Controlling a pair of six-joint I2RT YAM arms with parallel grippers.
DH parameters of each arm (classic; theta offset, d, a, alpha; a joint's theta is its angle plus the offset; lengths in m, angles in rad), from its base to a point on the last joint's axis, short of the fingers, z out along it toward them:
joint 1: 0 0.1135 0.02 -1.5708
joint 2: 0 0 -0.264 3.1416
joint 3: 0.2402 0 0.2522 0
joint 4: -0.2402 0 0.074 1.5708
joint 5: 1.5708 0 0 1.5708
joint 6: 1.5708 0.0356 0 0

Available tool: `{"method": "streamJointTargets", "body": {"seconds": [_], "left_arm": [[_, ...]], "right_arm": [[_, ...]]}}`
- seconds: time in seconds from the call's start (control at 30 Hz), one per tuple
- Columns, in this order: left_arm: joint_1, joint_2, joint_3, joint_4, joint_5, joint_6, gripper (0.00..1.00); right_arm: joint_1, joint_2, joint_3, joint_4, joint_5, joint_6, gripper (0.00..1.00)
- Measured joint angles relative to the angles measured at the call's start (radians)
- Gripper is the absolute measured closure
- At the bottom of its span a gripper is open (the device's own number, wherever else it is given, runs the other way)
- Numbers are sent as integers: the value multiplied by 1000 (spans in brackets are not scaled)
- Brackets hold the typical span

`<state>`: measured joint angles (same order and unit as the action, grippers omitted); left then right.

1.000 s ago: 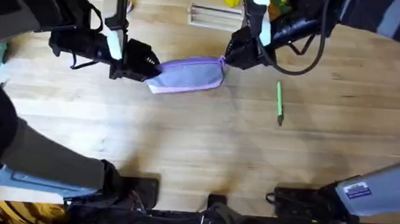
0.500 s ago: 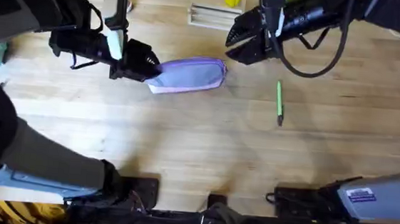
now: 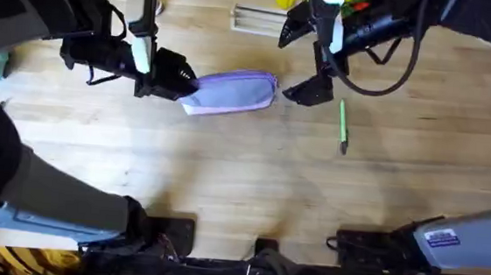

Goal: Unzip the bag, pick up the pens from the table one at a time and place them inside, then zip the bag closed.

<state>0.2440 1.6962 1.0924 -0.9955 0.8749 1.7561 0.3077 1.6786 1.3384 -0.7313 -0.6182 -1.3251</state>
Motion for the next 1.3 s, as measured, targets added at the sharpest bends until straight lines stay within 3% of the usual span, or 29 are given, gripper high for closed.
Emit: {"method": "streamJointTargets", "body": {"seconds": [0.1,0.3,0.6,1.0,1.3], "left_arm": [[0,0,0,0,0,0,959],[0,0,0,-3,0,0,959],[0,0,0,-3,0,0,959],[0,0,0,-3,0,0,959],[0,0,0,-3,0,0,959]], "right_arm": [[0,14,0,-25,33,16,6],[0,26,0,-24,105,191,5],[16,26,0,-18,104,413,5],[18,26,0,-5,97,454,5],[15,28,-13,6,37,394,5]]}}
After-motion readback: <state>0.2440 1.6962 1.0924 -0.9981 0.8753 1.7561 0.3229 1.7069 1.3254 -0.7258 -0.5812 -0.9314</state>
